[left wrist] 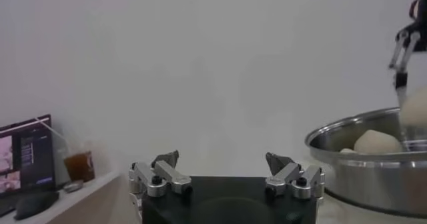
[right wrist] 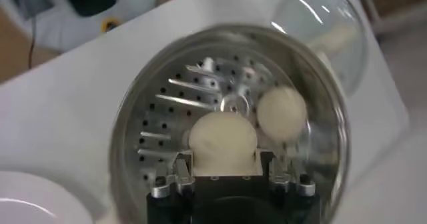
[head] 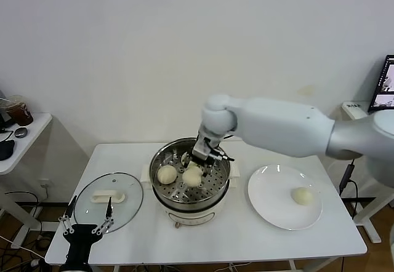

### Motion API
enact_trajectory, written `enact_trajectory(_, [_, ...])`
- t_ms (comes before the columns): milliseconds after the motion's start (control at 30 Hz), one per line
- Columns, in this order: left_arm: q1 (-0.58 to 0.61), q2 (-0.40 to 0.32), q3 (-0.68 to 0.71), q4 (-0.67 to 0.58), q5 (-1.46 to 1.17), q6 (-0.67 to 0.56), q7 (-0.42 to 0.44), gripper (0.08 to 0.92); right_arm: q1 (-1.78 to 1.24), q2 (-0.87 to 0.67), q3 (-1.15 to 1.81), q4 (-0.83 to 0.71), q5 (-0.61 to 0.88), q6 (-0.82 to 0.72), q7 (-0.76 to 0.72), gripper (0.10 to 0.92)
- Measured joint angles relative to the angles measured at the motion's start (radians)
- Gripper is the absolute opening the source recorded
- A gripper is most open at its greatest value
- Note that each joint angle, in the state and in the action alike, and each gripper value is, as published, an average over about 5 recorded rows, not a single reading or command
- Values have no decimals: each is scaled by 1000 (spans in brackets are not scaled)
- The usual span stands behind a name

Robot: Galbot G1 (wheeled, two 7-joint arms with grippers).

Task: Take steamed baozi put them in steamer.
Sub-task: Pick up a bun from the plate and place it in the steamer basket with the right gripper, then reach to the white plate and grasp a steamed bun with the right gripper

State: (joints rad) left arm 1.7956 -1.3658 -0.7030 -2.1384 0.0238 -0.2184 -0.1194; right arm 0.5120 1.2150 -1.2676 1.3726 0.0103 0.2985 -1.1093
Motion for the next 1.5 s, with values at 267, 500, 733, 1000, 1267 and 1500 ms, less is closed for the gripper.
enact_trajectory(267, [-1, -2, -2, 0, -1, 0, -1, 823, -12, 39, -29, -7, -55, 110, 11, 594])
enact_trajectory(500, [0, -5, -4, -1, -2, -1, -2, 823, -18, 52, -37, -6, -70, 163, 14, 624])
enact_trajectory(733, [-3, -5, -4, -1, -2, -1, -2, 823, -3, 37, -19, -4, -64, 176, 16, 793])
enact_trajectory(1000, [-13, 8, -4, 2, -4, 6, -2, 823, 45, -67, 35, 15, -27, 68, 17, 823])
enact_trajectory(1267, [-26, 23, 5, 7, -1, 12, -9, 823, 55, -298, 90, 70, 39, -236, 20, 823])
enact_trajectory(1500, [-33, 35, 18, 16, 5, 11, -3, 823, -30, -523, 153, 85, 21, -414, 2, 823])
